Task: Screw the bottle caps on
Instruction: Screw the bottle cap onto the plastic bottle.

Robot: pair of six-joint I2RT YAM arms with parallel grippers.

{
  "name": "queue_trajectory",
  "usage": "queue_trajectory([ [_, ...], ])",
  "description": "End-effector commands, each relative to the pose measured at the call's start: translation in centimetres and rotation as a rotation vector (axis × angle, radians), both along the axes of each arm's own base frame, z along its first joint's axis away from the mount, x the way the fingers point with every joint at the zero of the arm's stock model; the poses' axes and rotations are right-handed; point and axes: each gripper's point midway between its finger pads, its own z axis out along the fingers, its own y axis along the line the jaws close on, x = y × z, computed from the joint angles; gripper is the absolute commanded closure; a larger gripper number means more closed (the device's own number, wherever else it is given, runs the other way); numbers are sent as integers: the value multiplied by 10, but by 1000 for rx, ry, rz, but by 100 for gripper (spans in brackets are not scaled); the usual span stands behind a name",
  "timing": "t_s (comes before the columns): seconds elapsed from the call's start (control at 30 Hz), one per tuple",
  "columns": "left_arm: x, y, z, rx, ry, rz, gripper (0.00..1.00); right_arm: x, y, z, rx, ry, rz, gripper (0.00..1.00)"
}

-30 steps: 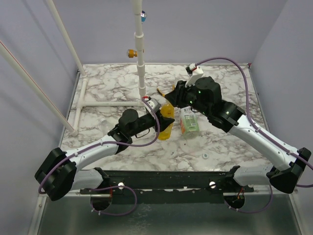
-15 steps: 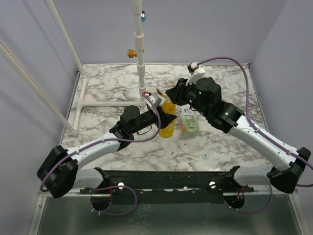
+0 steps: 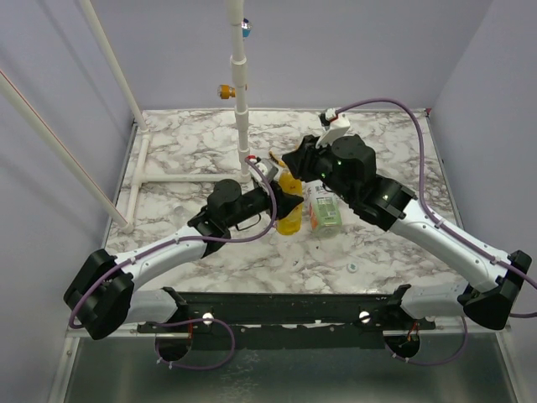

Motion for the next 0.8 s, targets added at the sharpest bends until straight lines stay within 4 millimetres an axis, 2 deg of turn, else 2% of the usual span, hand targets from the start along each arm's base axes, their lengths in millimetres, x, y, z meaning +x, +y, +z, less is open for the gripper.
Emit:
queue_trajectory([
  [0.0,19,0,56,-93,-131,69,100,-24,22,-38,-77,103,95,83],
  [0.37,28,0,30,-11,-111,96,100,-21,18,-29,-79,80,63,81],
  [0.77,10,3,24,75,-76,-61,100,-23,-1,-39,-171,71,37,81],
])
